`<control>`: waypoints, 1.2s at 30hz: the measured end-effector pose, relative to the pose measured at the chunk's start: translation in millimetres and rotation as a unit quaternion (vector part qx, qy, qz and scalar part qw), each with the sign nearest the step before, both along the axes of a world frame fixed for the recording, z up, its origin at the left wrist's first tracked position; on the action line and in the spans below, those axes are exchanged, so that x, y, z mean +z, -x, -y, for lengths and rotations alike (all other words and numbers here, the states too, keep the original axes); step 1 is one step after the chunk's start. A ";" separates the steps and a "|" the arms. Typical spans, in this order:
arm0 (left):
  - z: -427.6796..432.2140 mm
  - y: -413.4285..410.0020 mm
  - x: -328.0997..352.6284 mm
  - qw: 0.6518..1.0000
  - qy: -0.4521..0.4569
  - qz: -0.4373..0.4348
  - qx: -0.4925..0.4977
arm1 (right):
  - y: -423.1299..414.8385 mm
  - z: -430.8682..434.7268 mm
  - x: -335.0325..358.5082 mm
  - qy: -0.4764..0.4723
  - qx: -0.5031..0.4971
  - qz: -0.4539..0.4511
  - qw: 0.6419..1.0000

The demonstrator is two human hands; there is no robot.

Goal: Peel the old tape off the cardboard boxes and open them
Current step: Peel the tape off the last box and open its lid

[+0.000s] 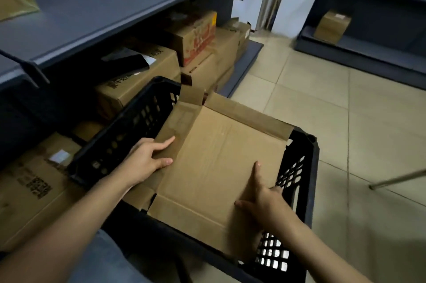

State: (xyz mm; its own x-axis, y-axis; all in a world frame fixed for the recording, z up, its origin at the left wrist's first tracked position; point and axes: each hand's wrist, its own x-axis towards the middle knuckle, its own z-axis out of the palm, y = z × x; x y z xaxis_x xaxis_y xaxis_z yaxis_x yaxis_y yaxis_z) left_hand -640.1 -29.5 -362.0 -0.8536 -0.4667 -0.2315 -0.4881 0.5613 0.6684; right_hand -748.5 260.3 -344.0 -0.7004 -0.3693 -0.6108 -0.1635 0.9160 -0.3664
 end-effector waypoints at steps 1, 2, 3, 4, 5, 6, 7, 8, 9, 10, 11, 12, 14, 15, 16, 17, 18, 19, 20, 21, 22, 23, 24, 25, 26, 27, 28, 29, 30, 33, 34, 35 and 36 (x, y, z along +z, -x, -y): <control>1.0 2.6 -10.5 1.000 0.006 0.022 -0.011 | 0.5 0.3 -9.5 -0.011 -0.009 0.015 1.000; 1.4 5.1 -20.1 0.999 0.012 0.044 -0.022 | 2.3 1.5 -18.4 -0.023 -0.017 0.029 0.999; 1.3 7.6 -27.7 0.997 0.012 0.063 -0.033 | 4.5 4.4 -25.7 -0.037 -0.023 0.042 0.998; 1.8 10.3 -33.1 0.996 0.013 0.080 -0.043 | 6.7 7.6 -32.5 -0.054 -0.024 0.053 0.997; 3.8 12.1 -38.6 0.994 0.011 0.097 -0.052 | 7.5 11.9 -37.3 -0.073 -0.026 0.065 0.995; 4.7 13.9 -40.2 0.992 0.007 0.113 -0.061 | 7.5 15.6 -42.1 -0.092 -0.029 0.077 0.992; 6.0 15.5 -41.4 0.989 0.004 0.128 -0.068 | 6.8 19.2 -46.7 -0.106 -0.031 0.083 0.990; 5.7 17.0 -42.1 0.987 0.008 0.142 -0.079 | 6.3 22.1 -52.2 -0.116 -0.027 0.083 0.989; 4.8 19.2 -43.6 0.983 0.017 0.158 -0.092 | 6.2 24.7 -57.3 -0.123 -0.022 0.082 0.989; 1.8 20.8 -44.6 0.979 0.036 0.167 -0.108 | 5.9 26.9 -63.0 -0.131 -0.022 0.084 0.988; -2.2 22.7 -45.9 0.976 0.059 0.168 -0.122 | 7.1 29.8 -67.9 -0.143 -0.020 0.085 0.986; -6.2 24.0 -45.8 0.972 0.079 0.166 -0.148 | 8.3 33.3 -71.3 -0.159 -0.012 0.089 0.983; -9.6 29.2 -47.2 0.964 0.079 0.145 -0.208 | 9.1 37.7 -74.5 -0.173 0.006 0.077 0.982; -8.6 33.3 -49.7 0.958 0.076 0.139 -0.241 | 9.4 39.9 -73.8 -0.174 0.022 0.049 0.983; -8.0 37.2 -52.8 0.950 0.069 0.155 -0.262 | 9.8 40.9 -74.0 -0.166 0.044 0.019 0.985; -10.0 39.5 -54.1 0.938 0.080 0.197 -0.273 | 10.4 42.4 -74.1 -0.150 0.070 0.004 0.986; -12.0 41.4 -55.4 0.926 0.093 0.239 -0.277 | 10.6 44.6 -76.6 -0.130 0.094 0.010 0.987; -14.4 43.6 -55.8 0.918 0.093 0.272 -0.273 | 10.7 48.2 -80.0 -0.114 0.115 0.029 0.986; -17.3 45.7 -57.8 0.907 0.093 0.302 -0.279 | 9.9 52.4 -83.8 -0.108 0.131 0.049 0.984; -19.5 48.1 -62.4 0.897 0.096 0.323 -0.285 | 9.0 56.1 -88.2 -0.111 0.140 0.061 0.982; -22.0 50.3 -65.2 0.887 0.101 0.344 -0.291 | 8.5 59.8 -92.6 -0.119 0.141 0.060 0.981; -24.0 52.6 -68.7 0.879 0.110 0.360 -0.293 | 7.7 63.1 -96.0 -0.127 0.139 0.051 0.981; -25.1 55.7 -73.3 0.871 0.121 0.372 -0.296 | 7.0 65.9 -99.4 -0.132 0.137 0.042 0.981; -26.8 58.5 -76.7 0.862 0.132 0.386 -0.302 | 6.3 67.6 -102.5 -0.134 0.131 0.037 0.982; -28.8 61.3 -80.1 0.851 0.145 0.398 -0.311 | 6.3 68.2 -107.8 -0.134 0.121 0.035 0.983; -31.9 62.3 -82.2 0.843 0.158 0.407 -0.316 | 6.3 68.0 -112.7 -0.134 0.112 0.031 0.984; -33.8 65.0 -86.1 0.835 0.171 0.415 -0.319 | 7.9 68.5 -119.9 -0.135 0.106 0.026 0.985; -35.8 65.9 -89.8 0.833 0.182 0.415 -0.317 | 7.6 68.4 -124.5 -0.139 0.105 0.021 0.984; -37.3 68.4 -95.0 0.832 0.190 0.417 -0.314 | 8.3 69.6 -130.5 -0.144 0.106 0.018 0.984; -44.9 75.4 -105.9 0.828 0.192 0.434 -0.298 | 8.8 77.2 -155.0 -0.153 0.094 0.017 0.984; -47.4 78.0 -107.6 0.826 0.201 0.434 -0.299 | 9.1 79.9 -163.9 -0.153 0.090 0.011 0.984; -49.7 80.9 -107.6 0.824 0.211 0.428 -0.305 | 9.0 81.9 -169.9 -0.156 0.085 0.006 0.984; -51.2 83.0 -106.1 0.825 0.221 0.418 -0.311 | 9.4 83.2 -174.0 -0.159 0.079 0.004 0.984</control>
State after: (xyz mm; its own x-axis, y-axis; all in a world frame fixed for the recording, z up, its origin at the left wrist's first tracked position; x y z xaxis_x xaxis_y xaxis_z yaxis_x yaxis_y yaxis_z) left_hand -723.1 21.6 -468.1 -0.5879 -0.1950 -0.7851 -0.2006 0.9753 -0.0921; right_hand -757.9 177.1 -518.0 -0.6446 -0.2624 -0.7180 -0.3113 0.9480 -0.0670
